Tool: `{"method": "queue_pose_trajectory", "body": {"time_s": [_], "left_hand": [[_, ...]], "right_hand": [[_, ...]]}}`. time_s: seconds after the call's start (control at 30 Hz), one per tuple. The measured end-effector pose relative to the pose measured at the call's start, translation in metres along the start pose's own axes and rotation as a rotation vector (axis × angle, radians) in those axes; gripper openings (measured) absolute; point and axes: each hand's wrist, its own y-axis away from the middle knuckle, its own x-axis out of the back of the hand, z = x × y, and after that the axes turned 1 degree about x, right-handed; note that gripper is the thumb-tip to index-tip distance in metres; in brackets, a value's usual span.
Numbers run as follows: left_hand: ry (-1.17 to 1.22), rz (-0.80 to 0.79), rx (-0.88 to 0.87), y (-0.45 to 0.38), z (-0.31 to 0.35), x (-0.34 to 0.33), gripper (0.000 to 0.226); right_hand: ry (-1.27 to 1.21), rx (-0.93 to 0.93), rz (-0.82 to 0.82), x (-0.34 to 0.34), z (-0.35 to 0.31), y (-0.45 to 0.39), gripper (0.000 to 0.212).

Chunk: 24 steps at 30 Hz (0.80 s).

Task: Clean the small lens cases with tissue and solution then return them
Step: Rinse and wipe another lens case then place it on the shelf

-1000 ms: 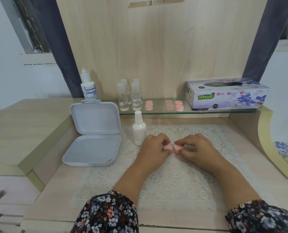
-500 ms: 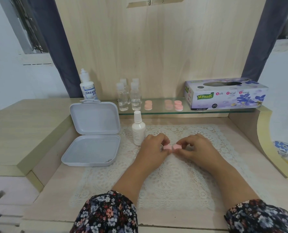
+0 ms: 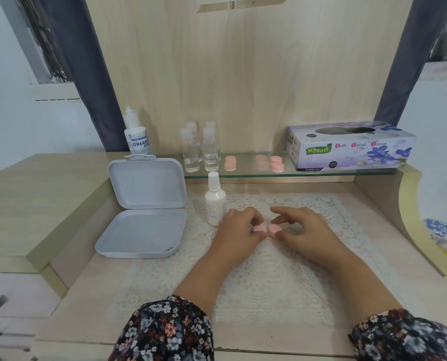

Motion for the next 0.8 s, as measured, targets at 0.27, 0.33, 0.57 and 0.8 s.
{"method": "queue_pose_trajectory", "body": {"time_s": [0.27, 0.33, 0.57, 0.8], "left_hand": [[0.000, 0.001, 0.000, 0.000, -0.001, 0.000, 0.018], [-0.002, 0.005, -0.008, 0.000, -0.001, 0.000, 0.017], [0.006, 0.010, 0.000, 0.000, 0.000, 0.000, 0.019], [0.000, 0.003, -0.016, 0.001, 0.001, 0.001, 0.017]], "right_hand": [[-0.029, 0.021, -0.010, 0.002, -0.006, 0.003, 0.072], [-0.029, 0.021, -0.034, 0.001, -0.008, 0.004, 0.069], [0.040, -0.026, -0.015, 0.002, -0.010, 0.002, 0.079], [-0.057, 0.007, -0.055, -0.001, 0.000, 0.002, 0.073]]}}
